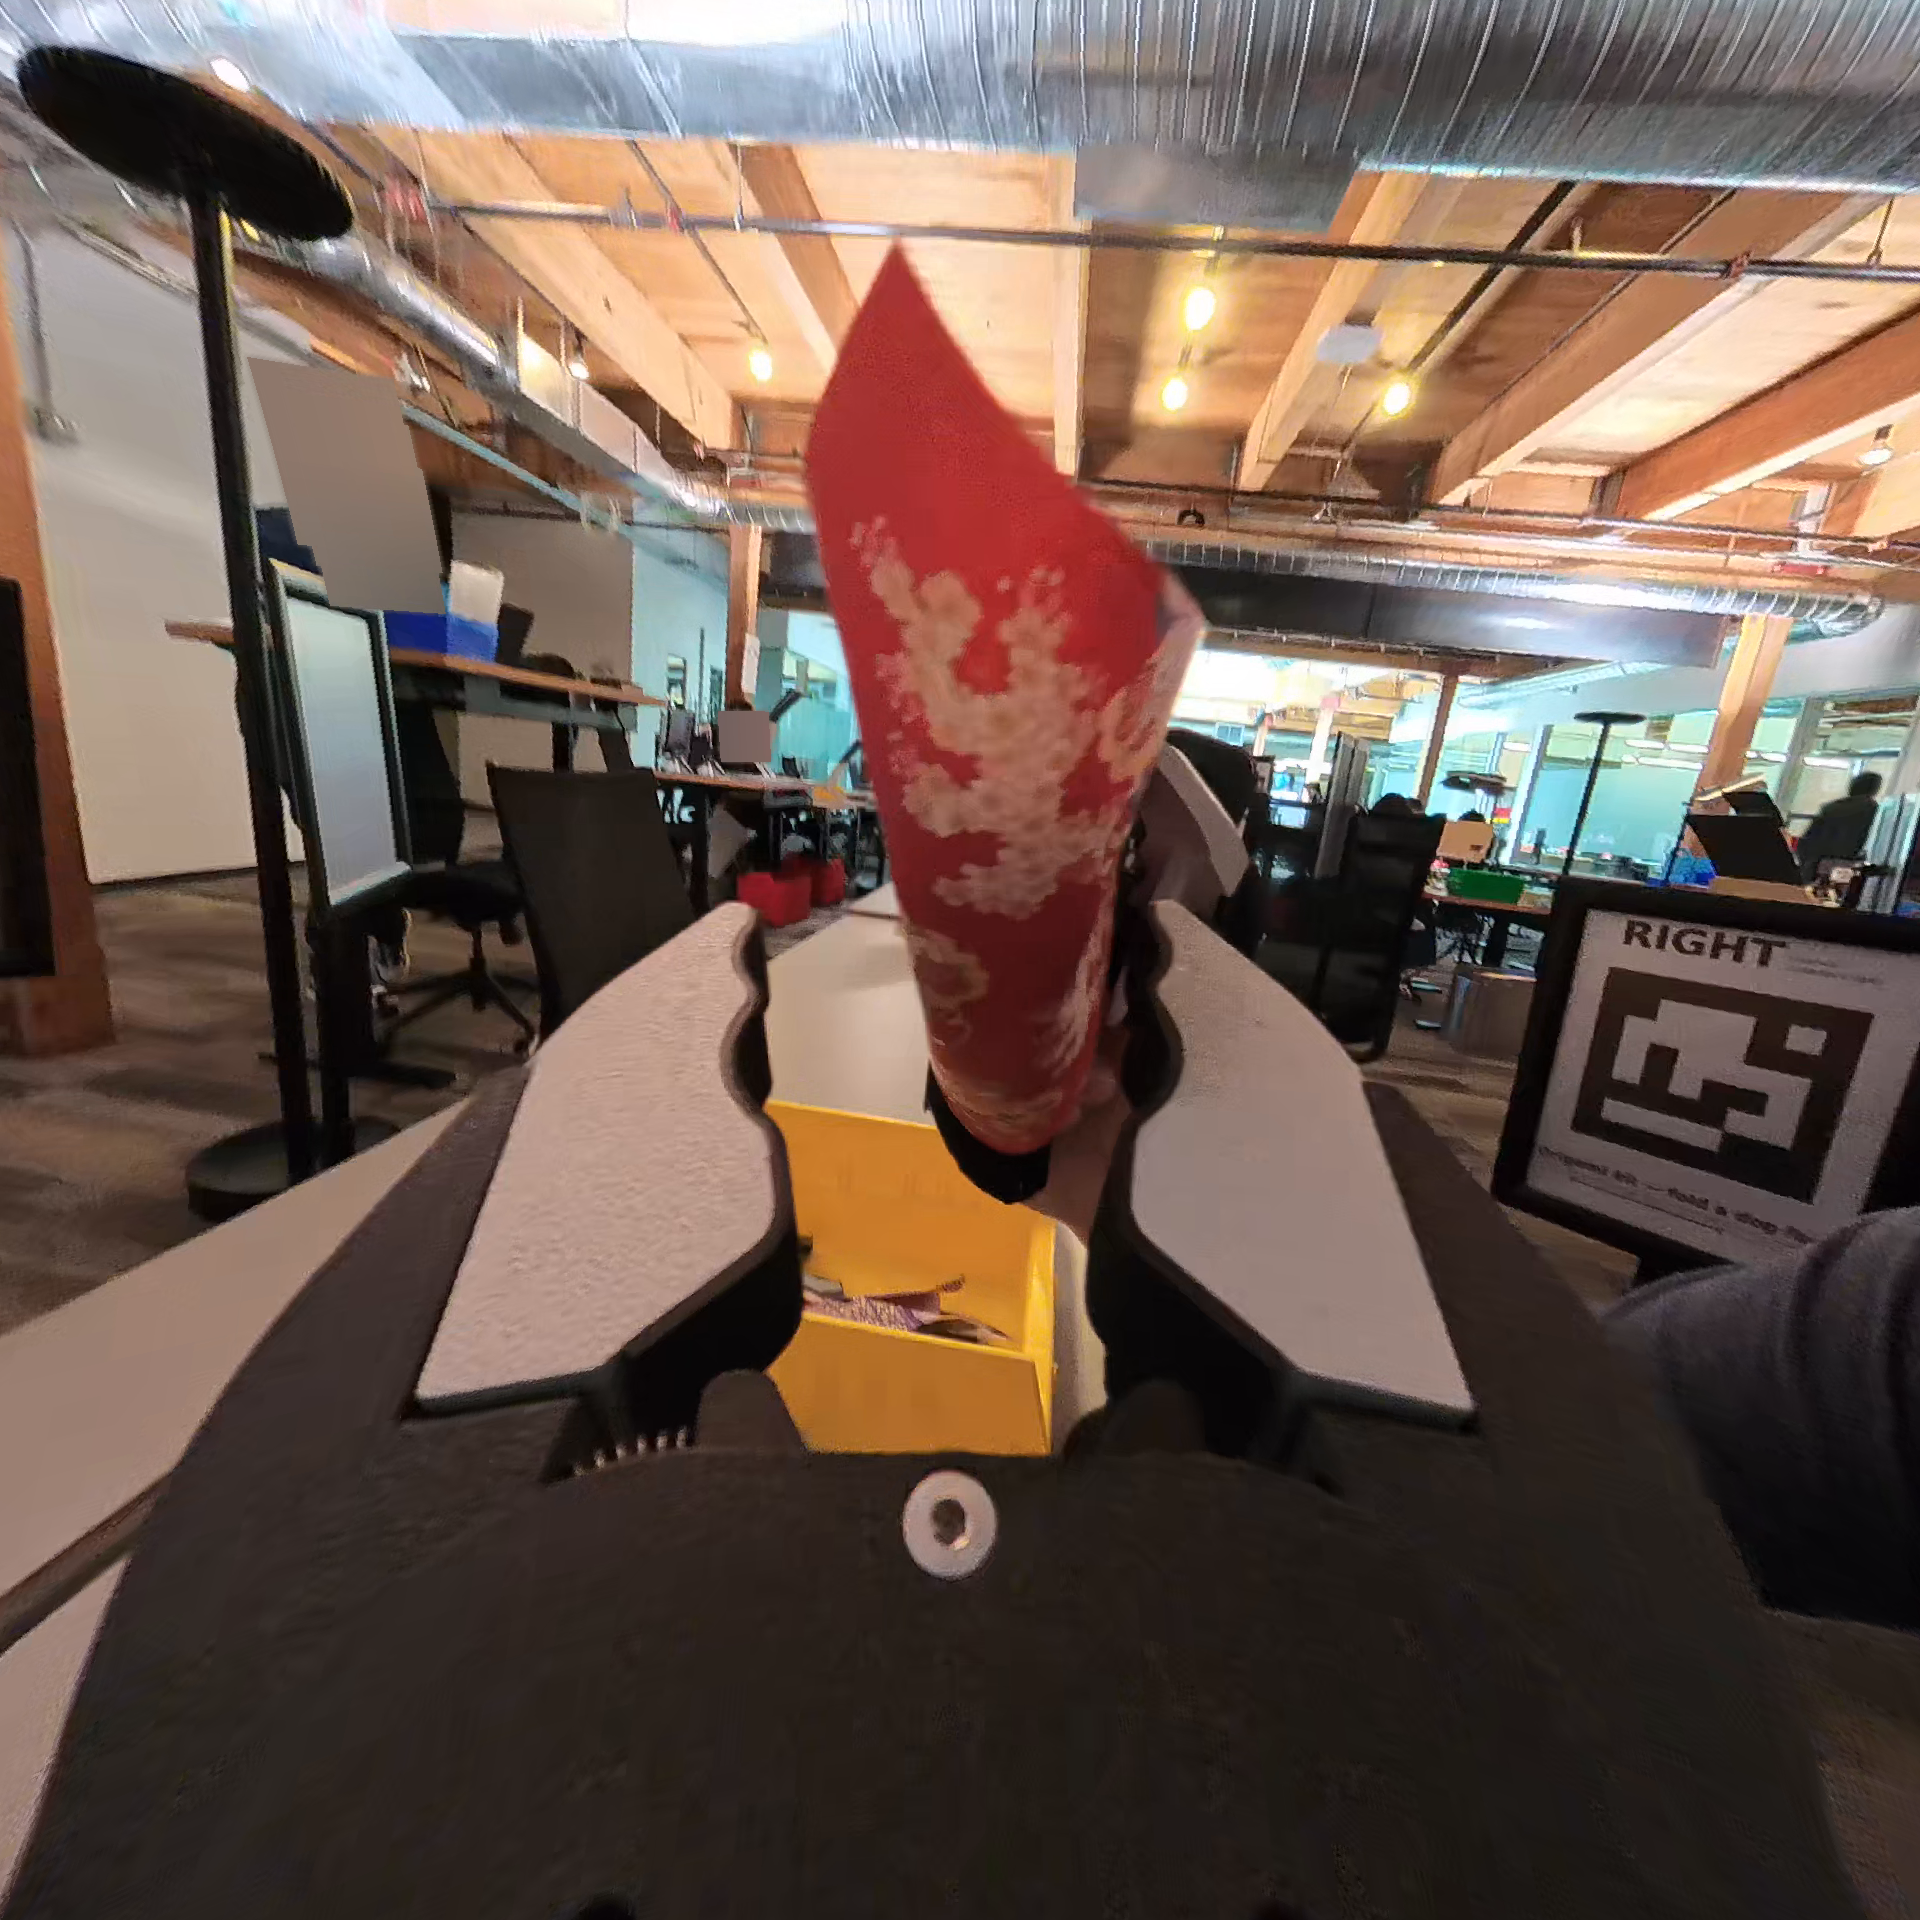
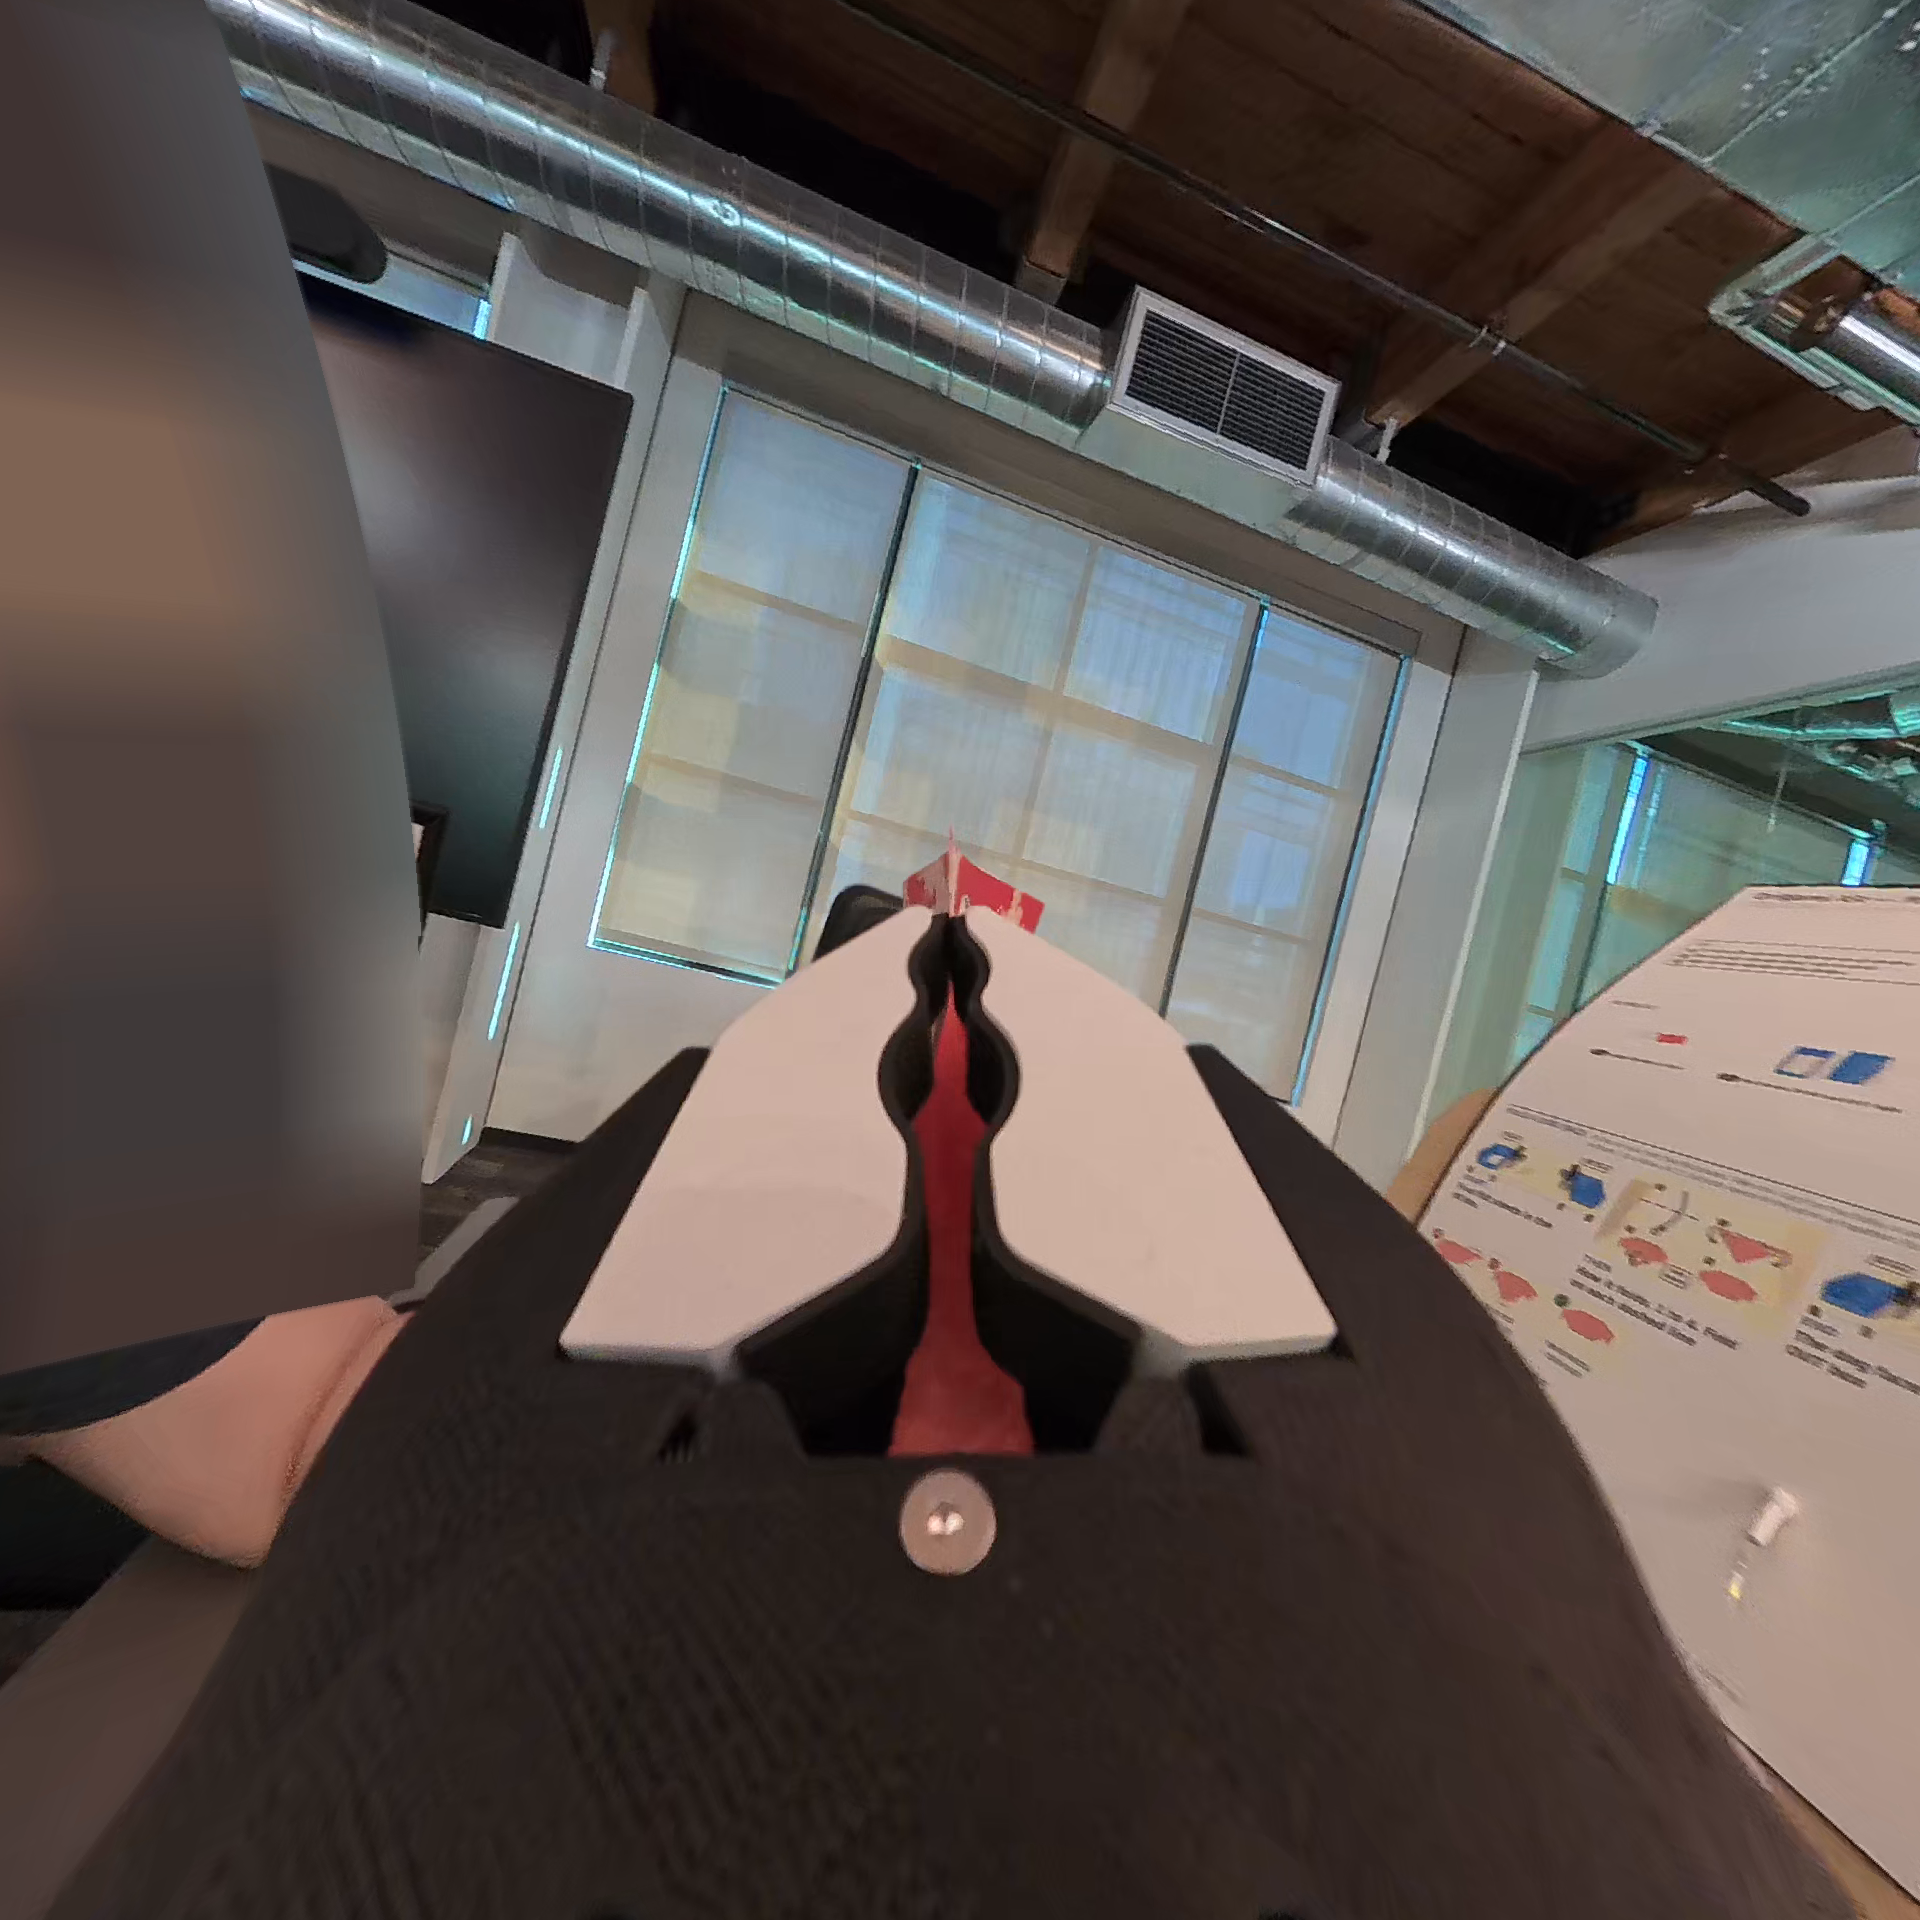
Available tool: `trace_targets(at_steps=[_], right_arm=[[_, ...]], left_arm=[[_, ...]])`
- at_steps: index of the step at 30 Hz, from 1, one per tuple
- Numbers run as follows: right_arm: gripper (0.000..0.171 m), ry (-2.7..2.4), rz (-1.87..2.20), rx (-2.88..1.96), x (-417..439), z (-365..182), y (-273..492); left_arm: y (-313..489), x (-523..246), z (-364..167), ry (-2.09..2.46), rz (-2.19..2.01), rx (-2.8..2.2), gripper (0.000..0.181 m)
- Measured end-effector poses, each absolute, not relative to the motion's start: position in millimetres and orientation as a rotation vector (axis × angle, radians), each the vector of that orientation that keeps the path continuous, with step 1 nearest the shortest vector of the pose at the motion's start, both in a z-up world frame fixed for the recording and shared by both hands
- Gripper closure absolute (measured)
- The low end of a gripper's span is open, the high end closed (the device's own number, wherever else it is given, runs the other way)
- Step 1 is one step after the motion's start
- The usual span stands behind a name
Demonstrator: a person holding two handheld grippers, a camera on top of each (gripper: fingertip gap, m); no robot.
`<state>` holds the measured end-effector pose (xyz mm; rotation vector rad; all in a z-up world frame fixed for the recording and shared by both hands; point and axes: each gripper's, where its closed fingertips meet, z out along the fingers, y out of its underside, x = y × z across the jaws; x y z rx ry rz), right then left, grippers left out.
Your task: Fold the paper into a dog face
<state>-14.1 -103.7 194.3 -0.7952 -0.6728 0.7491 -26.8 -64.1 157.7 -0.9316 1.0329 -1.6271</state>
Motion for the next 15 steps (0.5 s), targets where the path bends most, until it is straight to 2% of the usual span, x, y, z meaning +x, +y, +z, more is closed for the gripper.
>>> trace_targets(at_steps=[3,7,15], right_arm=[[0.17,-0.677,0.744,-0.791,-18,195,-106],[0.17,-0.693,0.726,-0.792,-22,195,-108],[0.163,-0.685,0.717,-0.806,-22,201,-112]], left_arm=[[-69,-31,161,1.017,-1.634,-0.876,0.136],[-77,-36,165,1.04,-1.665,-0.837,0.153],[-81,-42,170,1.057,-1.657,-0.81,0.159]])
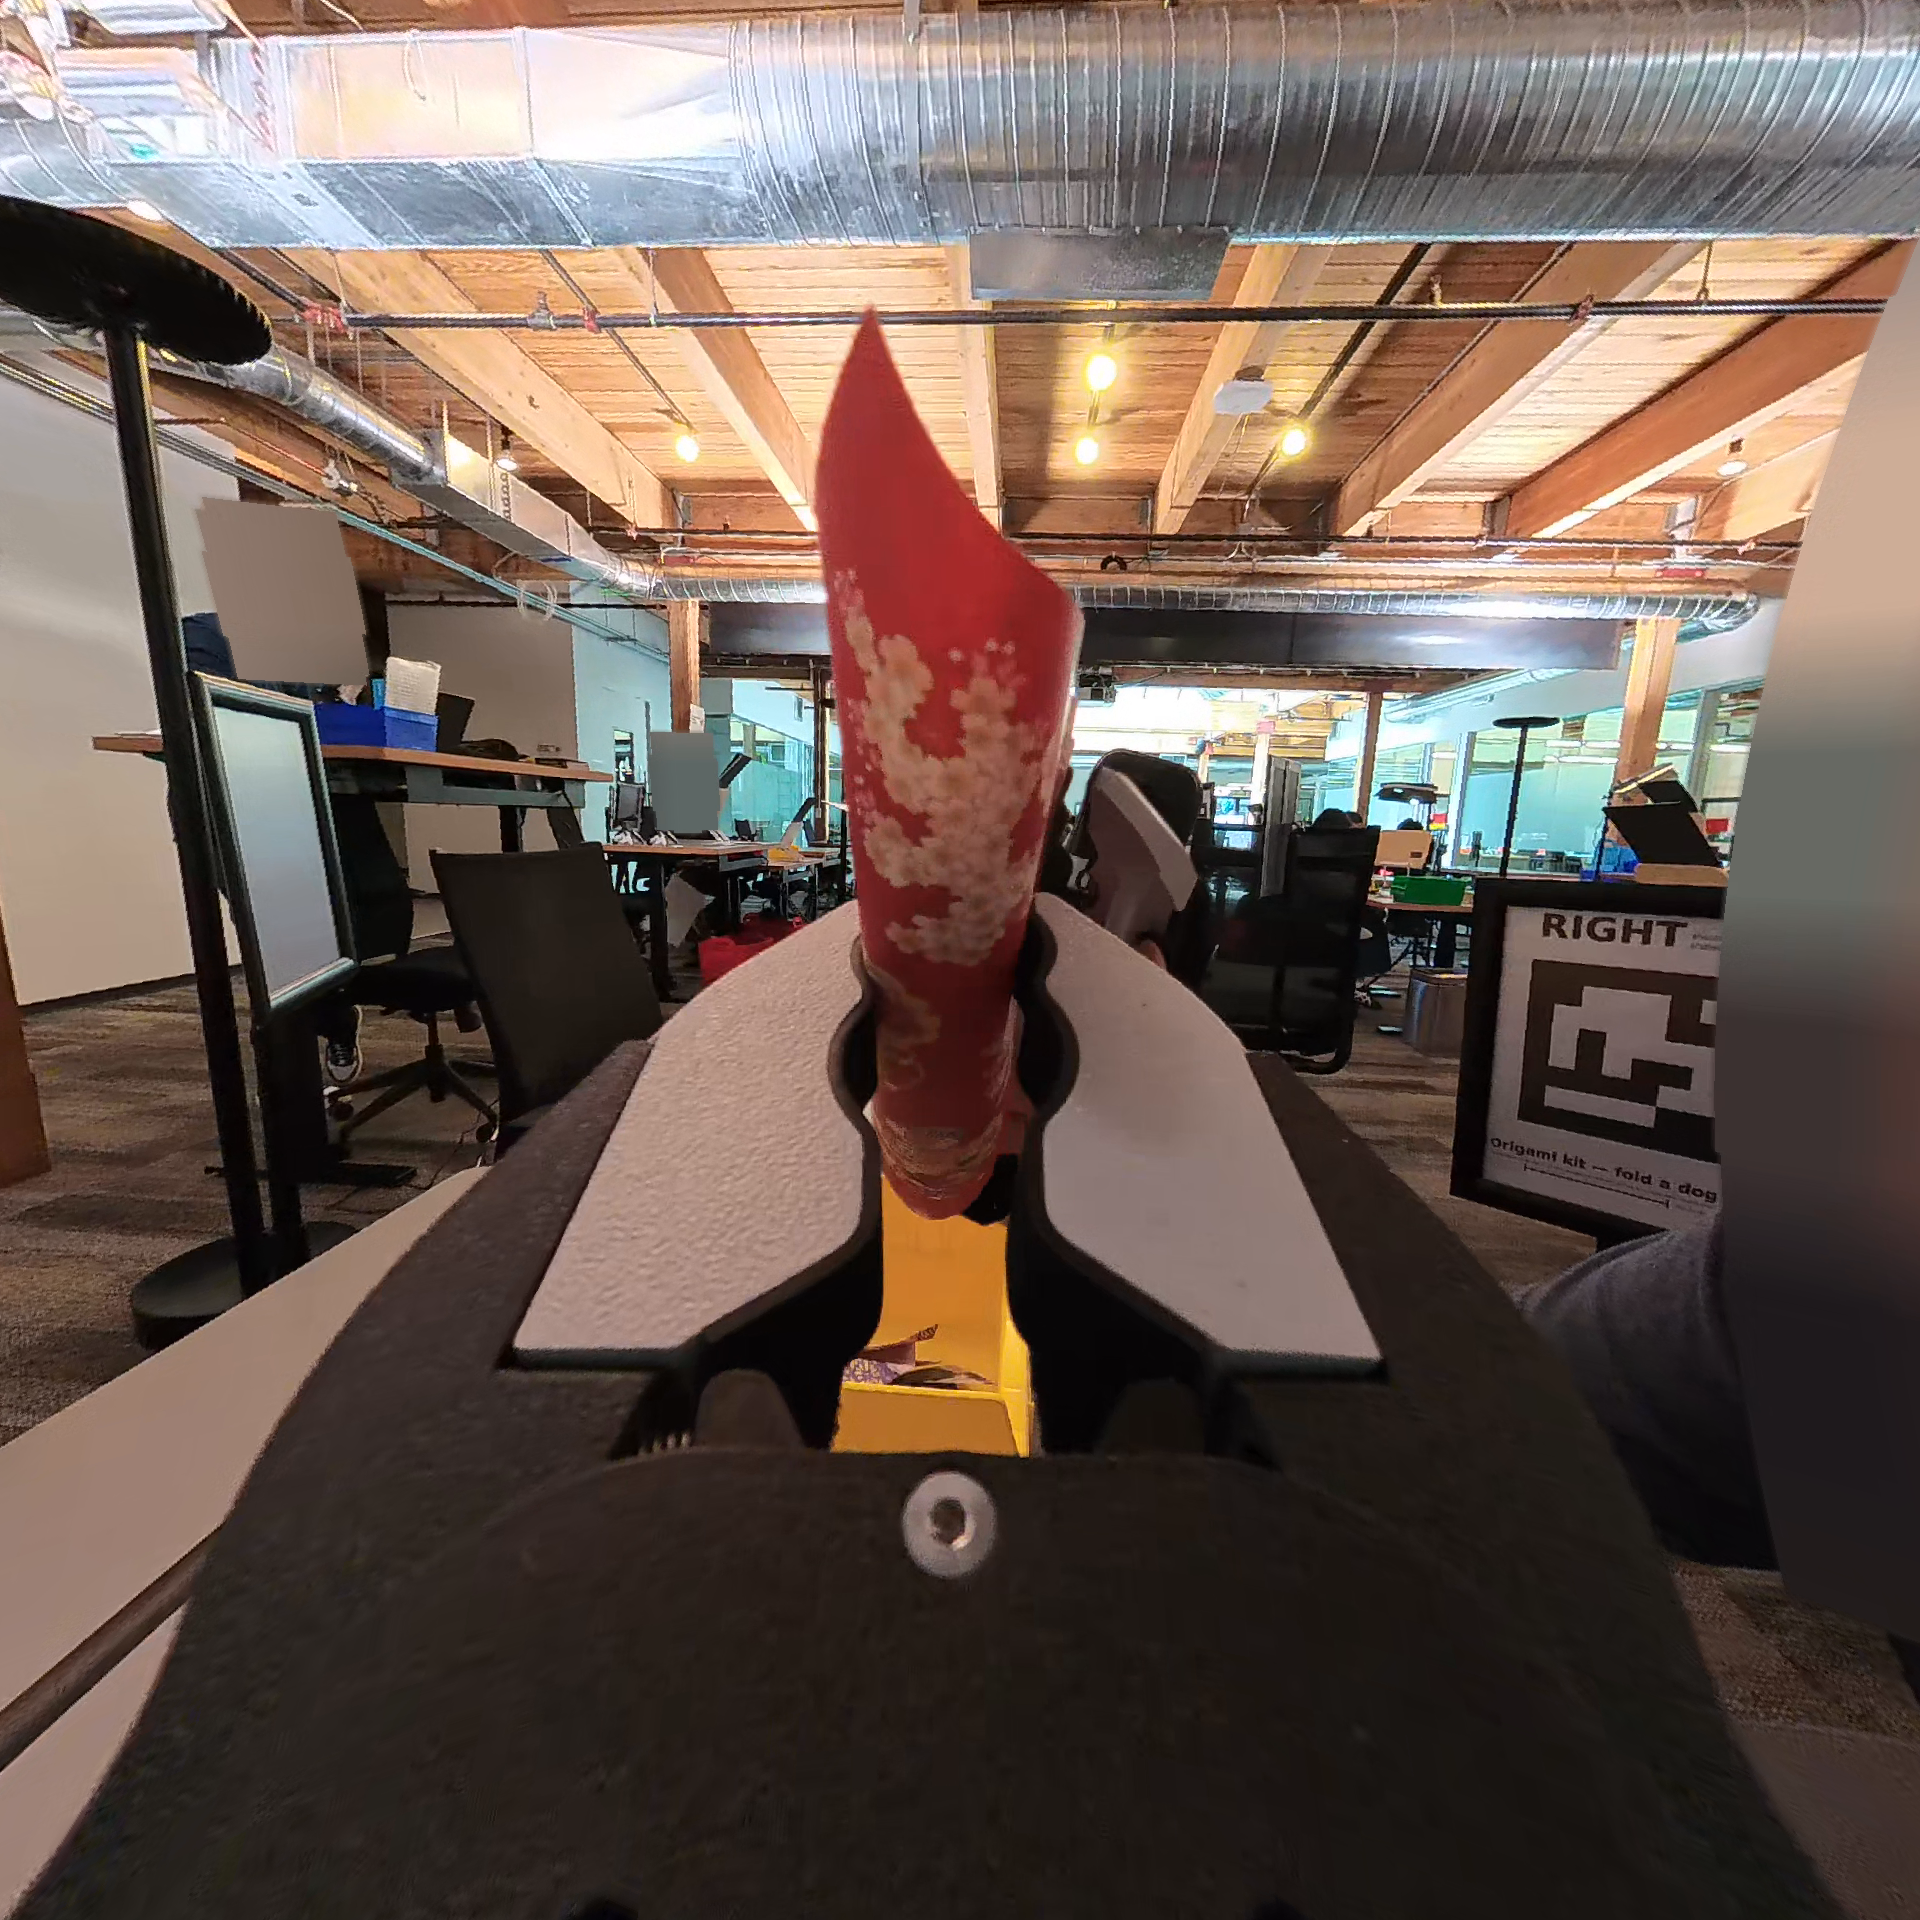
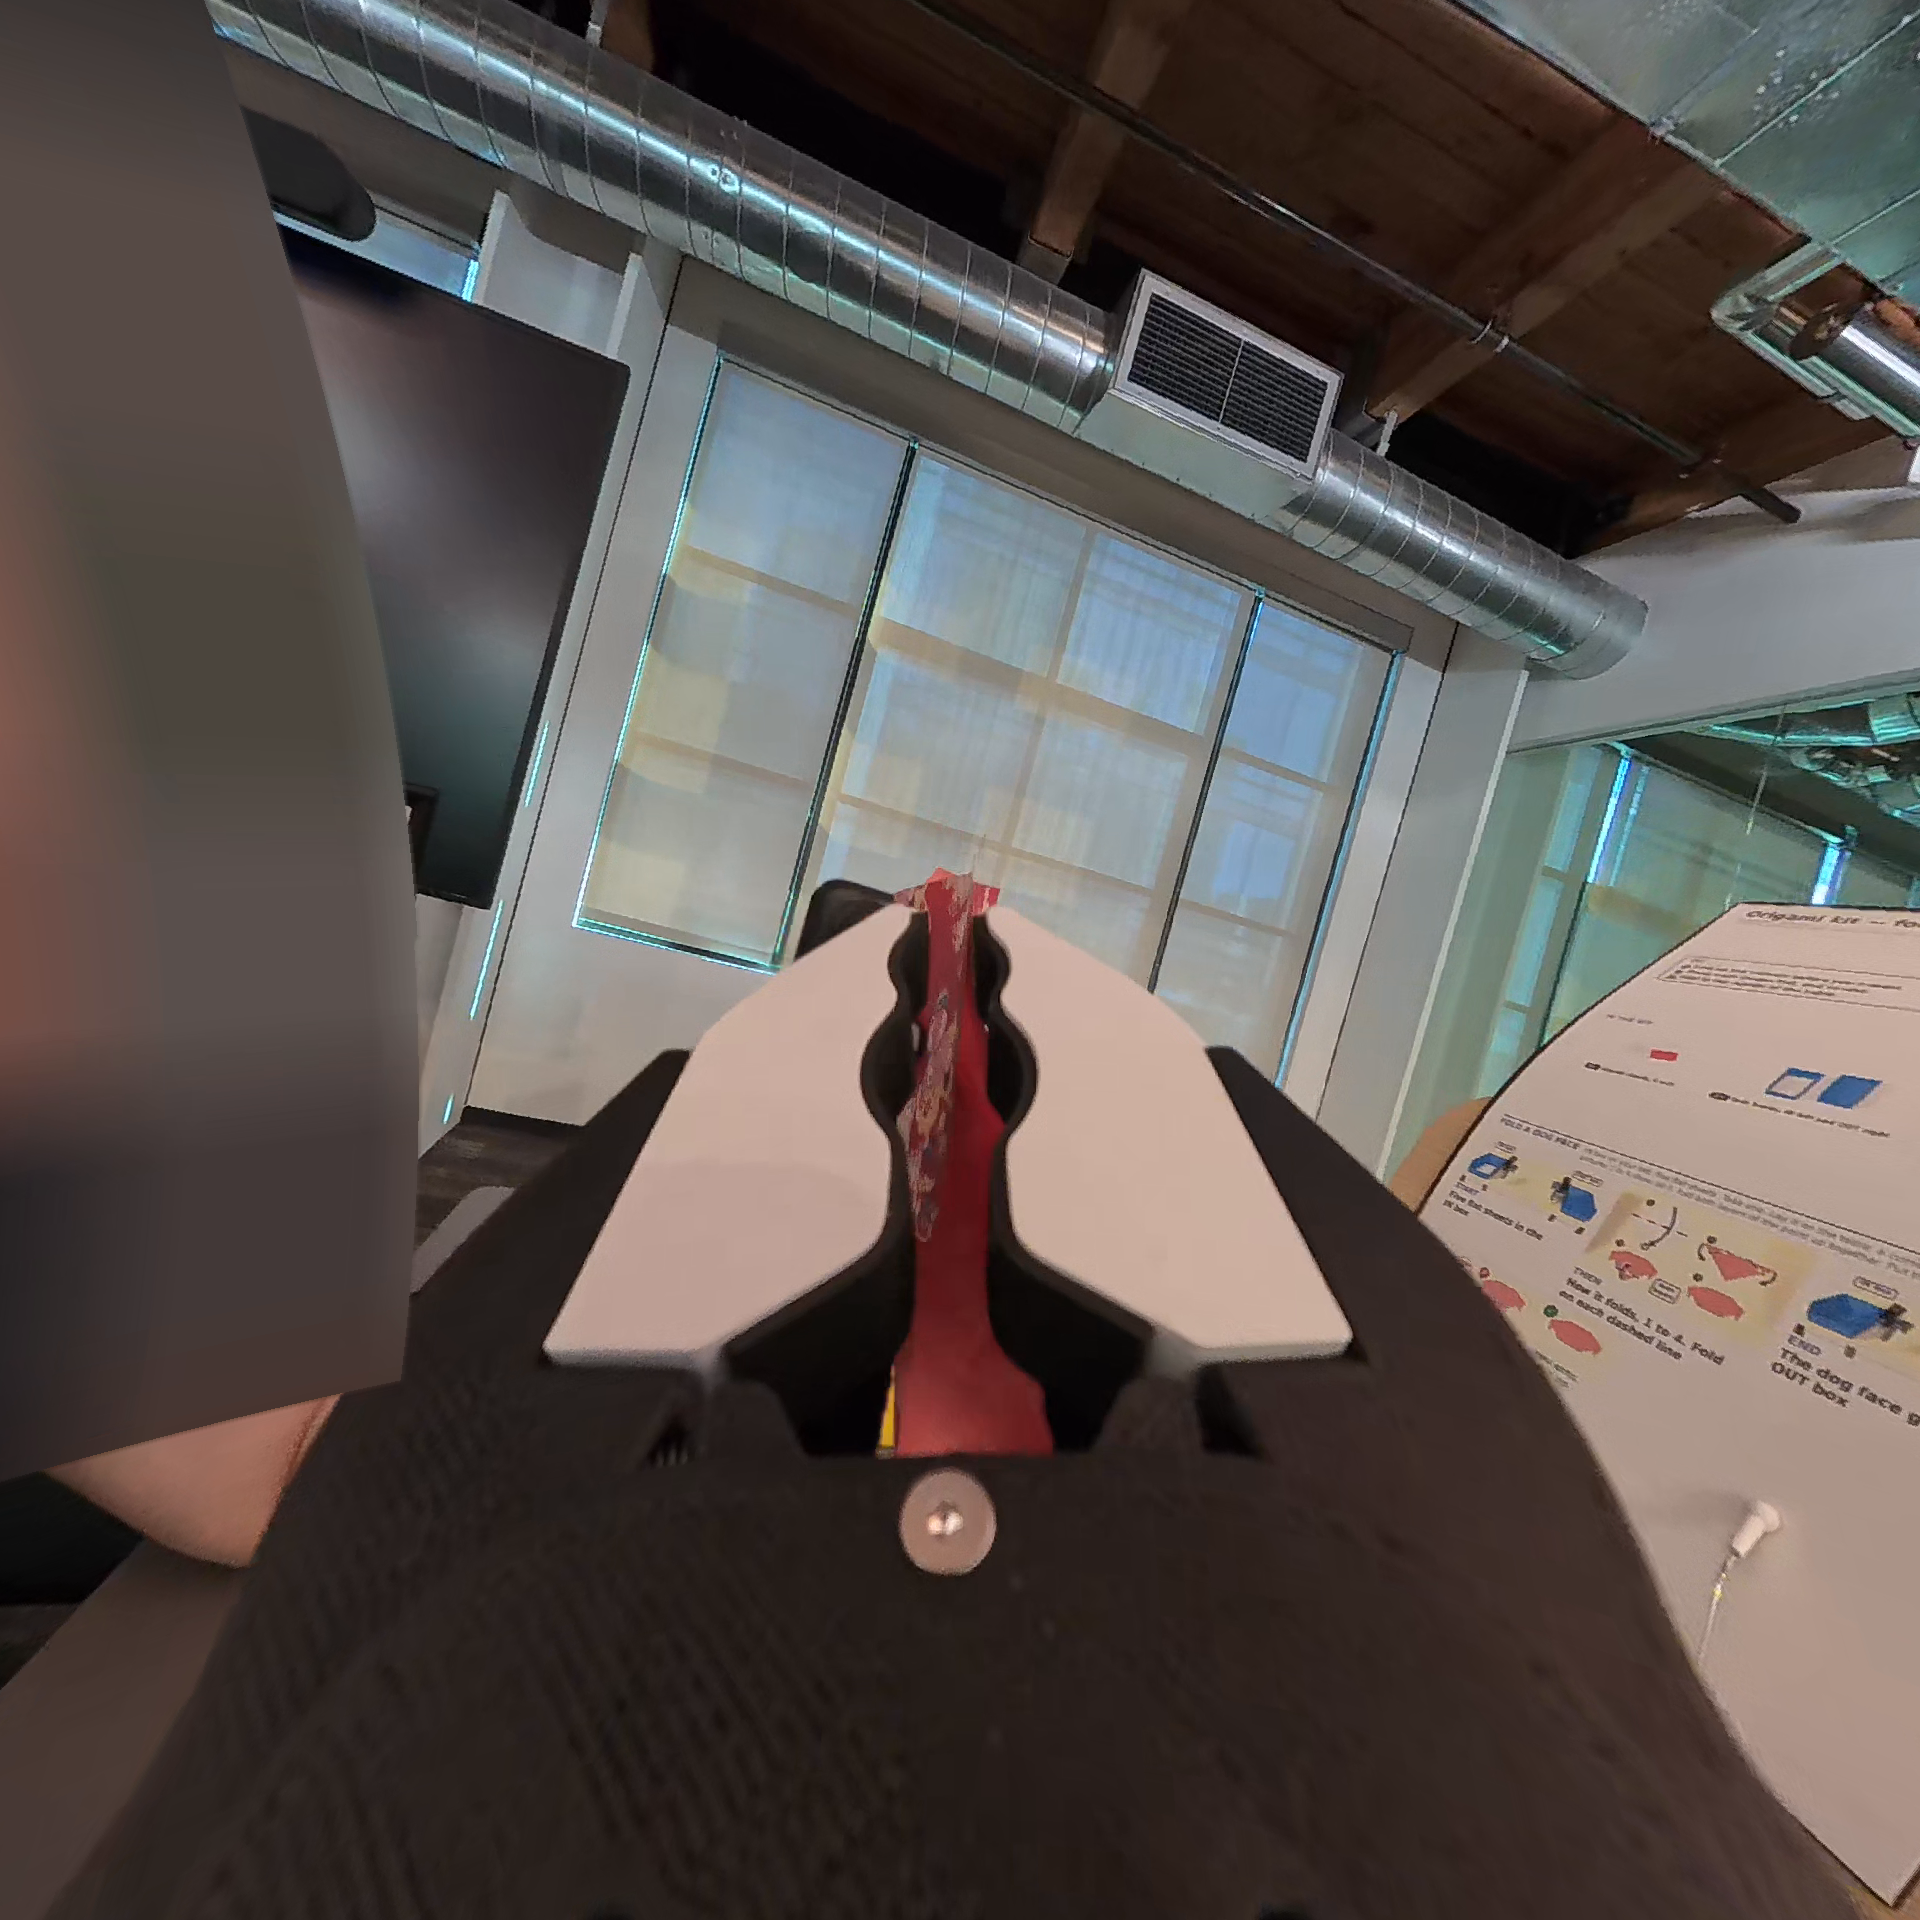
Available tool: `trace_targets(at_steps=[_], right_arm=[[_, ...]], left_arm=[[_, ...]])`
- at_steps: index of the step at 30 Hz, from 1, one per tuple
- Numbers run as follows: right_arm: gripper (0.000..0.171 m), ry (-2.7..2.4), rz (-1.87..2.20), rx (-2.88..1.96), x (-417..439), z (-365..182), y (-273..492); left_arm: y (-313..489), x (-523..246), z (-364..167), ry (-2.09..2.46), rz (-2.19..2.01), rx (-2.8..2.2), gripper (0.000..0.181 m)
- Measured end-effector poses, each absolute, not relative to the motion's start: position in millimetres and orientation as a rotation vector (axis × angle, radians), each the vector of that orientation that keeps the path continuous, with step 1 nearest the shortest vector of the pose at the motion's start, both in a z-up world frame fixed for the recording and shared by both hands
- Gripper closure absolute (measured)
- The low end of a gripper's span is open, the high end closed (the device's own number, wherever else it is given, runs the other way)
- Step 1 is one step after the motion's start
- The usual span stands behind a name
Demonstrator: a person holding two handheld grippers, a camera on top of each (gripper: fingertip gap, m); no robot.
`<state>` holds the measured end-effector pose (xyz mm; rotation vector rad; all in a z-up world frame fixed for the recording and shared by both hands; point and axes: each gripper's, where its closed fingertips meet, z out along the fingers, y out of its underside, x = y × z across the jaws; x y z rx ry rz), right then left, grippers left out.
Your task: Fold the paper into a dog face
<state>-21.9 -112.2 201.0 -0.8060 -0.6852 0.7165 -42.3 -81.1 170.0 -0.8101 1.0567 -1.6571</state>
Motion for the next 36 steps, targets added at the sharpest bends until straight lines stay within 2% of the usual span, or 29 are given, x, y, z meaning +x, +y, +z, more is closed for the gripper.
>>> trace_targets(at_steps=[20,30,31,32,33,36], right_arm=[[0.161,-0.632,0.725,-0.88,-9,199,-97],[0.148,-0.586,0.72,-0.973,-4,187,-76],[0.151,-0.598,0.743,-0.983,-6,185,-76],[0.164,-0.629,0.767,-0.977,-9,184,-79],[0.17,-0.641,0.774,-0.965,-10,184,-81],[0.17,-0.626,0.769,-0.997,-8,183,-78]], left_arm=[[-73,-55,180,0.992,-1.666,-0.802,0.166],[-76,-54,179,1.013,-1.677,-0.801,0.166],[-76,-54,179,1.017,-1.677,-0.802,0.166],[-76,-53,178,1.02,-1.677,-0.805,0.166],[-76,-53,178,1.023,-1.675,-0.808,0.166],[-74,-51,175,1.044,-1.648,-0.834,0.166]])
